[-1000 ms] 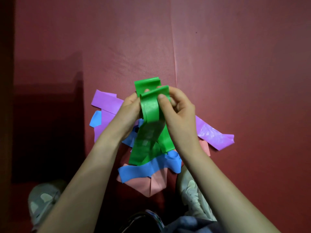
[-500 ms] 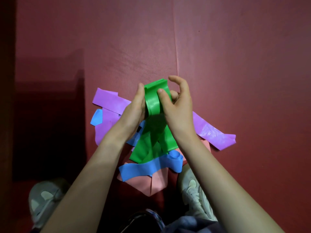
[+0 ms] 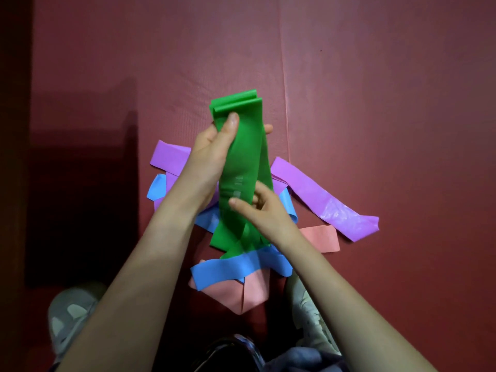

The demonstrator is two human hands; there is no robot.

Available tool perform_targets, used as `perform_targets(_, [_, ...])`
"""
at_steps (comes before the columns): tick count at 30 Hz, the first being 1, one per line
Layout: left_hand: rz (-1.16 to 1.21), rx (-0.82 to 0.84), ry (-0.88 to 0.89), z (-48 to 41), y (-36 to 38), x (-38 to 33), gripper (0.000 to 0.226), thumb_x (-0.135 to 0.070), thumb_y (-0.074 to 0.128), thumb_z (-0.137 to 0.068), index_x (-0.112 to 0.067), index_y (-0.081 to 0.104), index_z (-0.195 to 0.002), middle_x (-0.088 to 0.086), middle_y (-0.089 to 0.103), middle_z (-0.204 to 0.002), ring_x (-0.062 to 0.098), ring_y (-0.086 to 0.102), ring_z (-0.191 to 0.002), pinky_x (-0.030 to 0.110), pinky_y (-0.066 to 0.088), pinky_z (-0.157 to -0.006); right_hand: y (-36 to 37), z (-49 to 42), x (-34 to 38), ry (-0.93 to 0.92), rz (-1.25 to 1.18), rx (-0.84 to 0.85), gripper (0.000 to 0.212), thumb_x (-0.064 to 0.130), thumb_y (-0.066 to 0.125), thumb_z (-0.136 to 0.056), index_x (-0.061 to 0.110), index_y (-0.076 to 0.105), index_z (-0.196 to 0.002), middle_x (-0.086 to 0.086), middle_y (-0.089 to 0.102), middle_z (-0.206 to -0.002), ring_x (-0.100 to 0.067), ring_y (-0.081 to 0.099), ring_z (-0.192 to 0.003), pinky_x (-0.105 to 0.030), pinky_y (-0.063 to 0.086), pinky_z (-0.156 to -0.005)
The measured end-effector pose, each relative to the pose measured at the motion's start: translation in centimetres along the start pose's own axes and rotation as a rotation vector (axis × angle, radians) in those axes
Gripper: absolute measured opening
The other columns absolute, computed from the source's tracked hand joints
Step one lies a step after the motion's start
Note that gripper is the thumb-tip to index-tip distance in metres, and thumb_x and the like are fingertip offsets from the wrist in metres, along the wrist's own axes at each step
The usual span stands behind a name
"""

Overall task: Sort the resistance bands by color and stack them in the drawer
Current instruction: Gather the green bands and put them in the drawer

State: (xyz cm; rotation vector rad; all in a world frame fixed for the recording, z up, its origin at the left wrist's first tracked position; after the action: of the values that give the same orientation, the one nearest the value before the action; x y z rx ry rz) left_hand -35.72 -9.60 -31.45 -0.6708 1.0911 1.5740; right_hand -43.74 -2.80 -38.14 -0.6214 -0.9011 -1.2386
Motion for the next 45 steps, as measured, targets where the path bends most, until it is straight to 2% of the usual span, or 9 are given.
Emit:
perform_targets(4, [-0.005, -0.006, 0.001, 0.2, 0.1, -0.5, 0.033, -0.026, 0.031, -0.097, -0.014, 0.061, -0.09, -0.005, 0.074, -0.075, 0.012, 0.067, -0.071, 0.03, 0.056, -0.07, 1.0, 1.5, -3.4, 0.139, 0.139, 0.134, 0.021, -0.002, 0.058, -0.085, 0.019, 0.06, -0.081, 0.02, 0.067, -0.07, 0.013, 0.057, -0.06, -0.008, 0.047, -0.064])
perform_targets(7, [-0.004, -0.002, 0.009, 0.4, 0.3, -1.0, 0.033, -0.025, 0.03, -0.097, -0.014, 0.06, -0.088, -0.004, 0.074, -0.073, 0.012, 0.068, -0.07, 0.031, 0.057, -0.069, 1.0, 2.9, -4.1, 0.161, 0.136, 0.158, 0.015, 0.004, 0.058, -0.086, 0.019, 0.06, -0.085, 0.001, 0.067, -0.089, 0.006, 0.059, -0.068, -0.018, 0.051, -0.075])
perform_targets(14, [0.038, 0.054, 0.092, 0.7, 1.9, -4.1, 0.031, -0.025, 0.032, -0.096, -0.018, 0.06, -0.085, -0.003, 0.074, -0.071, 0.013, 0.069, -0.065, 0.03, 0.057, -0.064, -3.3, 5.0, -1.0, 0.0, 0.311, -0.165, 0.023, 0.034, 0.056, -0.077, 0.018, 0.061, -0.093, -0.004, 0.069, -0.087, -0.013, 0.063, -0.079, -0.039, 0.051, -0.077])
perform_targets(21, [0.025, 0.079, 0.053, -0.3, 3.5, -3.9, 0.029, -0.02, 0.031, -0.097, -0.013, 0.057, -0.086, -0.004, 0.073, -0.065, 0.012, 0.067, -0.061, 0.029, 0.057, -0.064, -6.2, 0.9, -1.2, -0.025, 0.636, -0.307, 0.044, 0.008, 0.058, -0.083, 0.009, 0.043, -0.124, -0.011, 0.062, -0.113, -0.028, 0.058, -0.101, -0.032, 0.042, -0.083])
perform_targets(28, [0.012, 0.064, 0.038, -1.4, 3.2, -2.7, 0.031, -0.022, 0.033, -0.097, -0.014, 0.06, -0.085, -0.006, 0.073, -0.069, 0.011, 0.066, -0.067, 0.03, 0.056, -0.07, -7.5, 1.3, 0.3, -0.149, 0.539, -0.556, 0.013, 0.008, 0.052, -0.085, 0.014, 0.05, -0.097, -0.001, 0.052, -0.082, -0.017, 0.048, -0.071, -0.033, 0.04, -0.068])
perform_targets(33, [0.047, 0.03, 0.002, -1.2, 2.4, -1.6, 0.028, -0.022, 0.032, -0.097, -0.013, 0.058, -0.089, -0.006, 0.073, -0.068, 0.009, 0.066, -0.064, 0.028, 0.056, -0.069, -0.4, 3.1, -1.6, -0.352, 0.9, -0.029, 0.022, 0.016, 0.042, -0.082, 0.007, 0.058, -0.094, -0.012, 0.061, -0.088, -0.018, 0.049, -0.083, -0.031, 0.044, -0.07])
perform_targets(38, [0.087, 0.017, -0.035, -0.7, 1.7, -0.4, 0.028, -0.023, 0.031, -0.097, -0.012, 0.056, -0.09, -0.005, 0.073, -0.068, 0.009, 0.066, -0.062, 0.026, 0.056, -0.064, 0.8, 1.1, -2.0, -0.121, 1.117, -0.105, 0.035, 0.034, 0.059, -0.083, 0.004, 0.052, -0.099, -0.015, 0.054, -0.1, -0.033, 0.055, -0.089, -0.041, 0.044, -0.069])
perform_targets(42, [0.074, 0.008, -0.044, -0.6, 1.3, 0.5, 0.028, -0.024, 0.032, -0.097, -0.012, 0.057, -0.093, -0.003, 0.074, -0.073, 0.013, 0.067, -0.069, 0.033, 0.056, -0.075, 1.9, -0.9, -1.9, -0.058, 1.432, -0.021, 0.048, 0.044, 0.083, -0.037, 0.015, 0.061, -0.069, -0.003, 0.061, -0.067, -0.021, 0.059, -0.057, -0.022, 0.042, -0.047])
perform_targets(45, [0.063, -0.005, -0.047, -0.5, 1.0, 0.8, 0.03, -0.024, 0.032, -0.098, -0.015, 0.059, -0.089, -0.004, 0.074, -0.073, 0.013, 0.066, -0.071, 0.034, 0.056, -0.077, 2.4, -1.4, -1.8, -0.028, 1.474, 0.051, 0.038, 0.029, 0.072, -0.07, 0.009, 0.06, -0.1, -0.01, 0.063, -0.101, -0.027, 0.061, -0.09, -0.03, 0.047, -0.068])
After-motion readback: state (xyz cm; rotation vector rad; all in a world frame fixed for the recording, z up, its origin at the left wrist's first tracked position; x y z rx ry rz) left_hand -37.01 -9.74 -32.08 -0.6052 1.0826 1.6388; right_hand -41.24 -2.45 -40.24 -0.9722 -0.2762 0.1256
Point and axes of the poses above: each hand's wrist, its own z-axis away from the middle knuckle, its own y-axis out of the palm, x = y × z, the point moved 7 cm from there along -z, towards the middle knuckle
